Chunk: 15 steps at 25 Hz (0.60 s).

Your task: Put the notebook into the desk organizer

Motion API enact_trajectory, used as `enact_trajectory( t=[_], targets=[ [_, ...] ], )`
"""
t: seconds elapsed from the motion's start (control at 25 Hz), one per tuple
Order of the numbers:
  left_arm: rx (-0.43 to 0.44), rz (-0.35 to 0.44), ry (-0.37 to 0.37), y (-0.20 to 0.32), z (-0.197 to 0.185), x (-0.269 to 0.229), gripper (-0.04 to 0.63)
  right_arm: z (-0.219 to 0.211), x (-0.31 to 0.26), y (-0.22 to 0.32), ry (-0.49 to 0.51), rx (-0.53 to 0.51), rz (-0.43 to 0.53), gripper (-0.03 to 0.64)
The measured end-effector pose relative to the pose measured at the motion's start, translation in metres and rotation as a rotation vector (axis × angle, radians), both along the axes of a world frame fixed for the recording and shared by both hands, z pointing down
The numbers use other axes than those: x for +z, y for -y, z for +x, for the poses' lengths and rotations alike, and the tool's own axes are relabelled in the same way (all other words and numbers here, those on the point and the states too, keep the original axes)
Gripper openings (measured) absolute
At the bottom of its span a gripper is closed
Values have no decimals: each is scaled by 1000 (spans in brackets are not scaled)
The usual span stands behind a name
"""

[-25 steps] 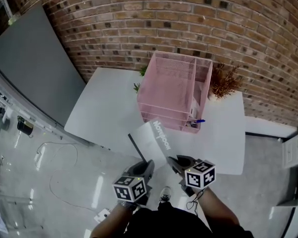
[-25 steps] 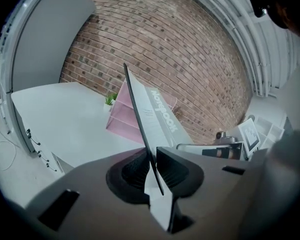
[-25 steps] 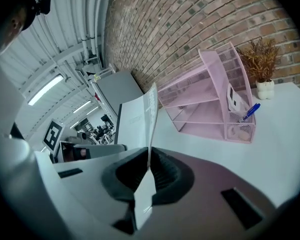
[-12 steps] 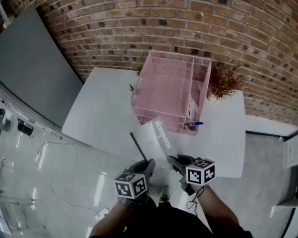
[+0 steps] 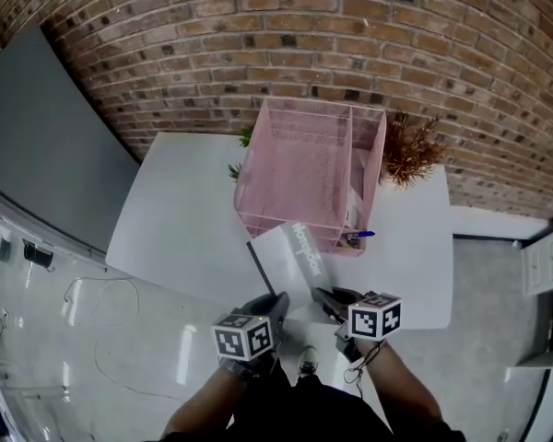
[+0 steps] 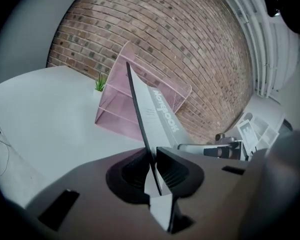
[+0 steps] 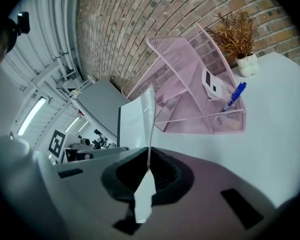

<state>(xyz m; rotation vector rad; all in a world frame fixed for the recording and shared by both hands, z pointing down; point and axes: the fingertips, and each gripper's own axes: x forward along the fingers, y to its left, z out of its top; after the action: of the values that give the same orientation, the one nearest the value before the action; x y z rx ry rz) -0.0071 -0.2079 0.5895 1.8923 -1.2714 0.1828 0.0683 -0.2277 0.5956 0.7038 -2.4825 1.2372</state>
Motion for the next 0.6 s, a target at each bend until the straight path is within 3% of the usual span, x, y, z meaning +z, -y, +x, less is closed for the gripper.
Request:
enact_trajectory(
  t=[0.28,0.6],
  targets=[
    [79,19,24,28,-7,-2,63,-2,-4,21,54,116,-45,12],
    [114,67,86,54,-29,-11,95,-7,-18,52,99,236,-43,12]
  ],
)
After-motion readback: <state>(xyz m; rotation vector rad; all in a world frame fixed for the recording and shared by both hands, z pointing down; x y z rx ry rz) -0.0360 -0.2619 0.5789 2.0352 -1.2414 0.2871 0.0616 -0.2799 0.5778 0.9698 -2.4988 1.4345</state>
